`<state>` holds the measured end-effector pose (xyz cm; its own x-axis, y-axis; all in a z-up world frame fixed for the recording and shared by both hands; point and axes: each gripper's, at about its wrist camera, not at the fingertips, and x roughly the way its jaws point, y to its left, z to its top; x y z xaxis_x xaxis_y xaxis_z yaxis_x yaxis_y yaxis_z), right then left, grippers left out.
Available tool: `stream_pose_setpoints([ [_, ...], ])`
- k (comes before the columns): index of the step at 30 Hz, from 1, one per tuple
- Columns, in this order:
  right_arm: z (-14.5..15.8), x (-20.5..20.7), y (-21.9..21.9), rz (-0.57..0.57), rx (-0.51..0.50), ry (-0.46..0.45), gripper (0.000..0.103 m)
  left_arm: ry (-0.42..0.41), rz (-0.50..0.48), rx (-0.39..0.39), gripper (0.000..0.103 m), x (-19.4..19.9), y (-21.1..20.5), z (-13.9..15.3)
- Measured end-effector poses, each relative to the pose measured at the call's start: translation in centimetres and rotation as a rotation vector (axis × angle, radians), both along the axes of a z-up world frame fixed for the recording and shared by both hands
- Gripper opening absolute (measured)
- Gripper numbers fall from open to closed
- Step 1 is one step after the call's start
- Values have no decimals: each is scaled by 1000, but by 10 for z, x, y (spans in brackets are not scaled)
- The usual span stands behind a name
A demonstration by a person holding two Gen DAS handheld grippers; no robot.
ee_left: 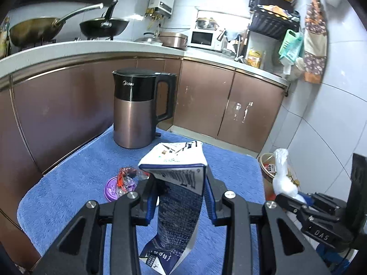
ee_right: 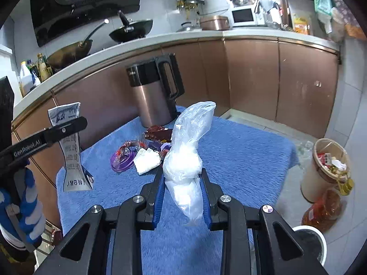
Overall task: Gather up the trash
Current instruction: 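Carry carton and plastic bag over the bin and release both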
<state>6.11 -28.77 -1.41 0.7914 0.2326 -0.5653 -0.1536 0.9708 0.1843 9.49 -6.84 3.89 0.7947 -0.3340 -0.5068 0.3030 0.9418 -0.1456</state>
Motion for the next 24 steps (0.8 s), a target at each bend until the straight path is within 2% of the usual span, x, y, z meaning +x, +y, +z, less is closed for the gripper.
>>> stream_pose_setpoints([
  [5, 12, -30, -7, -69, -25, -26, 26, 7, -22, -7, 33, -15, -8, 3],
  [13, 13, -70, -24, -231, -131, -53, 26, 22, -76, -5, 33, -31, -38, 7],
  [18, 1, -88, -47, -321, -161, -62, 26, 43, -148, 7, 33, -37, -81, 8],
  [24, -22, -103, -91, -430, -144, -25, 26, 84, -273, 18, 33, -43, -149, -2],
])
